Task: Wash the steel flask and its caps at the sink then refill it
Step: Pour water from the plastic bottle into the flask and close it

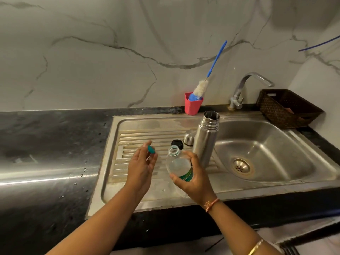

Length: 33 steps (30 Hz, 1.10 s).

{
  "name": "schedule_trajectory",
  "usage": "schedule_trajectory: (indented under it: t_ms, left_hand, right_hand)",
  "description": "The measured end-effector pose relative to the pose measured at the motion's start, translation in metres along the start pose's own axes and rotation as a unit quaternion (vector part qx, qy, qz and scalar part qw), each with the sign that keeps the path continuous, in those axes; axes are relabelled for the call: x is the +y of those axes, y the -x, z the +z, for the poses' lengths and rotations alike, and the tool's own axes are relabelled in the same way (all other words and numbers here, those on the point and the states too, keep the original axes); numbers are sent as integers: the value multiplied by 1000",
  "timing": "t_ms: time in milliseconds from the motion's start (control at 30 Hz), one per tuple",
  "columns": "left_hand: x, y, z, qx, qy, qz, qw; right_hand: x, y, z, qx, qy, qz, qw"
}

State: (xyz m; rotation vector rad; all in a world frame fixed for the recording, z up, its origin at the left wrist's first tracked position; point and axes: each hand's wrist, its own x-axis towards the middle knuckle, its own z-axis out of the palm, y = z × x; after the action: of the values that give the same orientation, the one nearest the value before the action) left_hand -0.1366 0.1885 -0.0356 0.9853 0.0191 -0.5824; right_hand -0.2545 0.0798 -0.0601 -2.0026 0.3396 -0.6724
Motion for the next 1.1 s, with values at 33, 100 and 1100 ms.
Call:
schedule_trajectory:
  t_ms: [33,100,1100]
  left_hand:
    - [5,2,1,-5,4,9,1000]
    - [13,3,1,-13,-11,34,999]
    - [53,-28,-24,-149,-162,97,971]
  right_hand:
    - [-3,-3,6,-12,25,-7,1000]
    - [-9,-8,18,-30,76,-21,996]
    - [-34,-50,55,-7,74,53,996]
